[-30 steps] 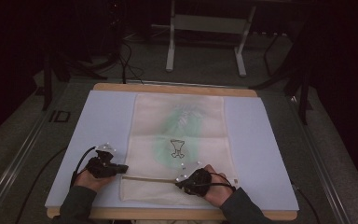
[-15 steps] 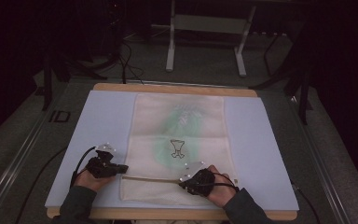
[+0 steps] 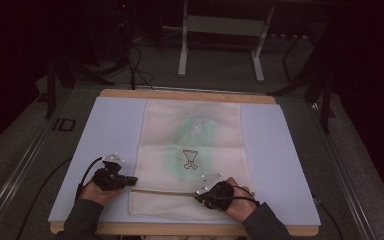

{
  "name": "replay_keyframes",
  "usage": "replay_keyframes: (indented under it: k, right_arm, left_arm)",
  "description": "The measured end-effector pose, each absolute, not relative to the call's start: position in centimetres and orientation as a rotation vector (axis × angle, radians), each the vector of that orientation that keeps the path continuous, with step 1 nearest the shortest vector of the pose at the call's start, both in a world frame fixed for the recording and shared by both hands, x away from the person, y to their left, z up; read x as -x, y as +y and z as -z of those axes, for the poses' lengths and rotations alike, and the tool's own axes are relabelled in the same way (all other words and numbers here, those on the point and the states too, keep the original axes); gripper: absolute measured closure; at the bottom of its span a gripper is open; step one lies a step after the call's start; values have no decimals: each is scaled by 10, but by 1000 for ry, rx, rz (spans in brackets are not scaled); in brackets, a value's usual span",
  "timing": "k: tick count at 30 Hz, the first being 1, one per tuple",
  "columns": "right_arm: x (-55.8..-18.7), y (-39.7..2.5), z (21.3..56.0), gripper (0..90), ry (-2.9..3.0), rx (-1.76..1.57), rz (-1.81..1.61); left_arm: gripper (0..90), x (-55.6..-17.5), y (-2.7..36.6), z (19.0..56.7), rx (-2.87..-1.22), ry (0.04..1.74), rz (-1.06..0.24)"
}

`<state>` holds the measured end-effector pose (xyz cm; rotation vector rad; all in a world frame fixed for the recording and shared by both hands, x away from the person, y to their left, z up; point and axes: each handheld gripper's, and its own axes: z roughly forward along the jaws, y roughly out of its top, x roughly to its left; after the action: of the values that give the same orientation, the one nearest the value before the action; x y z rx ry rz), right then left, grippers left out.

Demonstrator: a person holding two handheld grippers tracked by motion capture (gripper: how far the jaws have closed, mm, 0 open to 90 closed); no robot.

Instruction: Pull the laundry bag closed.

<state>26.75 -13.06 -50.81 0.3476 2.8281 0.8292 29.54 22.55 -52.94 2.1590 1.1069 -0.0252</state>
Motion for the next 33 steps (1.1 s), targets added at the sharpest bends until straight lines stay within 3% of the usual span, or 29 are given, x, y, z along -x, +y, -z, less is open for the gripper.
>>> replay_keyframes:
  k: [33]
  right_arm:
    - [-268,-167,512,822,2812,-443,-804]
  left_arm:
    - [899,-295,225,529,-2164,1105,21]
